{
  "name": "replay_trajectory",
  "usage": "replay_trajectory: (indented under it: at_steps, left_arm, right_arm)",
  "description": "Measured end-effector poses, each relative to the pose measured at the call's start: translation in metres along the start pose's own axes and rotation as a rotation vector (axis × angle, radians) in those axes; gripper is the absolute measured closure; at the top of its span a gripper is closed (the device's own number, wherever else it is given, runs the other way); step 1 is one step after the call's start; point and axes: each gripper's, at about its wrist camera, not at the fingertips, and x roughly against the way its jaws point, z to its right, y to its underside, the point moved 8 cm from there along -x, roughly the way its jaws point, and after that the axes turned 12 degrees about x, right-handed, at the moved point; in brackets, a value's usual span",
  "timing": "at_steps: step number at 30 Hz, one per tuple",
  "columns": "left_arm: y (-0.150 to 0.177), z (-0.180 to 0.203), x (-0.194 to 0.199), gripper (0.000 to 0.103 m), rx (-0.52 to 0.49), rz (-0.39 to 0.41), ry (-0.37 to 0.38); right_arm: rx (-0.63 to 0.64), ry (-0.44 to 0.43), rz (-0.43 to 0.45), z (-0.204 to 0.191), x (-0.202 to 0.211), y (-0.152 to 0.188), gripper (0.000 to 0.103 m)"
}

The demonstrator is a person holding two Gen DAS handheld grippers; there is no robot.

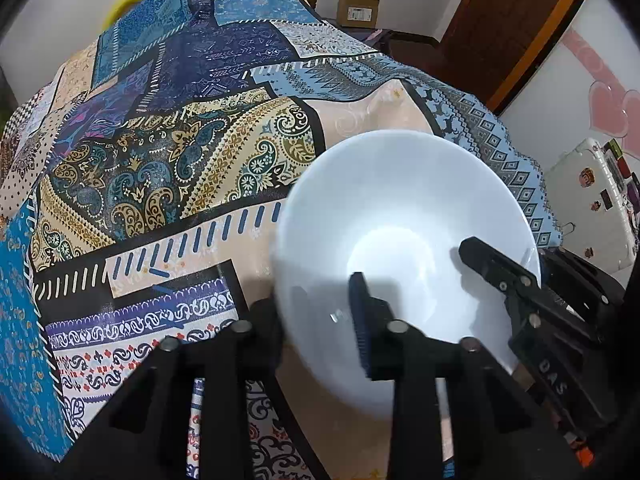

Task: Organize plates and bowls
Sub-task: 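Close the left gripper on the white bowl rim while the right gripper grips it, then lift and carry the white bowl toward the stacked bowls with both grippers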

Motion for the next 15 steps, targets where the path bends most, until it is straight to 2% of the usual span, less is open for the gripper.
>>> replay_trajectory:
  at_steps: [10, 15]
  left_arm:
    - [0.008, -0.007, 0.013, 0.082, -0.006, 0.017, -0.010]
    - [0.012, -0.009, 0.034, 0.082, -0.003, 0.045, 0.011]
  right_arm:
    - [-0.023, 0.003, 0.005, -0.010, 0.009, -0.003, 0.086]
    - [-0.027, -0.004, 0.018, -0.019, 0.020, -0.004, 0.086]
